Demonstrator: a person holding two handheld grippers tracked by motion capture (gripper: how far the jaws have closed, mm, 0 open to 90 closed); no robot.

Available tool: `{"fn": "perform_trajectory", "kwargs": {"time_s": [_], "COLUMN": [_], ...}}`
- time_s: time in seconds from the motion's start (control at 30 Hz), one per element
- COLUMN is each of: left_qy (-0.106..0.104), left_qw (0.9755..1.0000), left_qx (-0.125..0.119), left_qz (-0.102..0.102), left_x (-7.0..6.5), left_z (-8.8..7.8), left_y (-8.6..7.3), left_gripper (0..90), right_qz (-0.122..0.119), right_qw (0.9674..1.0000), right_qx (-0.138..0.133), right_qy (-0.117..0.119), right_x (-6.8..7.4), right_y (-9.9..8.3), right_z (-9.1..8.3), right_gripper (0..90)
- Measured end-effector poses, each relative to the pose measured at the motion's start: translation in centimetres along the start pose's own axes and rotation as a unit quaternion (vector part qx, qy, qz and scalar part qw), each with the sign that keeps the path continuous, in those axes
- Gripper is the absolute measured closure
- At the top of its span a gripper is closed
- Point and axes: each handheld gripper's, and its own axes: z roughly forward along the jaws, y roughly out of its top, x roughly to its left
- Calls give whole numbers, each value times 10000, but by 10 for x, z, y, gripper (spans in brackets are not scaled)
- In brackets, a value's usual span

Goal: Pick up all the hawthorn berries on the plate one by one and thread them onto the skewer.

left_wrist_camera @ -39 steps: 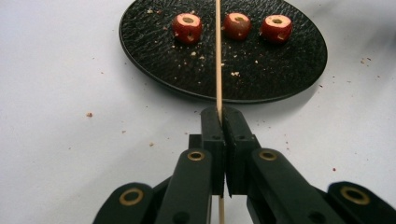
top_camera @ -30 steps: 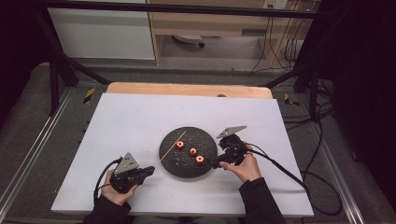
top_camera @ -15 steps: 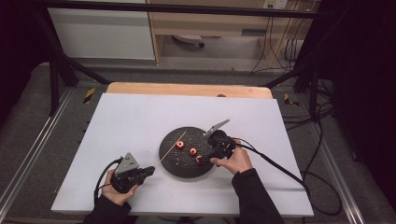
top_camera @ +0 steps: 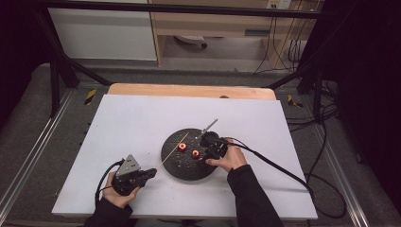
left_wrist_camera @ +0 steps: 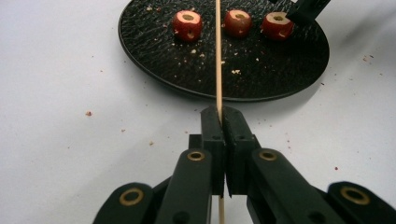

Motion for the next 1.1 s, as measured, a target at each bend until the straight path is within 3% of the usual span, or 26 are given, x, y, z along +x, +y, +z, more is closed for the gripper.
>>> {"fn": "perform_trajectory", "kwargs": {"time_s": [0.23,0.83,1.1], "left_qy": [-3,-24,-20], "left_qw": [10000,10000,10000], "left_qx": [0,21,5], "left_qz": [-7,20,26], "left_x": [0,0,-1], "left_z": [0,0,0], "left_y": [0,0,0], "left_gripper": [879,879,879], "right_qz": [-91,-76,26], "right_qw": [9997,9984,9989], "right_qx": [234,532,425], "right_qy": [53,190,201], "right_x": [-2,-5,-5], "right_y": [5,7,7], "right_z": [5,11,8], "right_gripper": [461,601,607]}}
